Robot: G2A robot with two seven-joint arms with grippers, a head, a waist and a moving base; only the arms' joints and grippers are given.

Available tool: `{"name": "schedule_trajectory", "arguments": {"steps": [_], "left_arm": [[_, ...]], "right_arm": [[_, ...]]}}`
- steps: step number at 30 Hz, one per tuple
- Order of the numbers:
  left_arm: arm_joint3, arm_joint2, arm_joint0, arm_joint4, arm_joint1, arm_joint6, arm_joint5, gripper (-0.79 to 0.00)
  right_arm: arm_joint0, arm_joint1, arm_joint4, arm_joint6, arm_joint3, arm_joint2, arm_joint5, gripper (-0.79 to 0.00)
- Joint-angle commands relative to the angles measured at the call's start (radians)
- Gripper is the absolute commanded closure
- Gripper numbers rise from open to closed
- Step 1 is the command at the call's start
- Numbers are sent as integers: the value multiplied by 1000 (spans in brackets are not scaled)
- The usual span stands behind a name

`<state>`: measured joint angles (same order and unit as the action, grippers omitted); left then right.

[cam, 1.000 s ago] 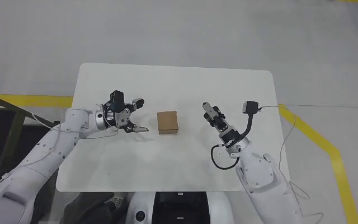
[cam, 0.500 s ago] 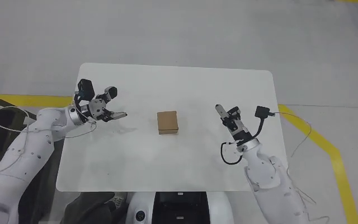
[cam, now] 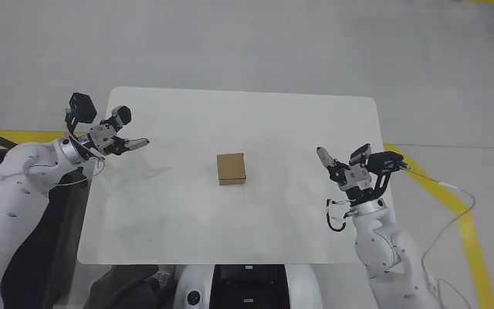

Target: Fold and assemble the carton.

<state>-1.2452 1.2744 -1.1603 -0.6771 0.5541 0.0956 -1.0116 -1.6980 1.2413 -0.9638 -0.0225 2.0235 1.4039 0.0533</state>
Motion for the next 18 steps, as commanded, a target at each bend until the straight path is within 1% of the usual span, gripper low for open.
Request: {"name": "schedule_trajectory", "arguments": {"steps": [1, 6, 18], "left_arm": [[-8, 23, -12, 35, -5, -33, -1, -785], [-22, 67, -35, 99, -17, -99, -1, -785], [-25, 68, -37, 103, -17, -101, -1, -784]], "right_arm": [[-5, 0, 0, -12, 12, 5, -9, -785], [-15, 0, -23, -27, 46, 9, -27, -785], [-16, 0, -25, -28, 49, 7, -26, -785]]}}
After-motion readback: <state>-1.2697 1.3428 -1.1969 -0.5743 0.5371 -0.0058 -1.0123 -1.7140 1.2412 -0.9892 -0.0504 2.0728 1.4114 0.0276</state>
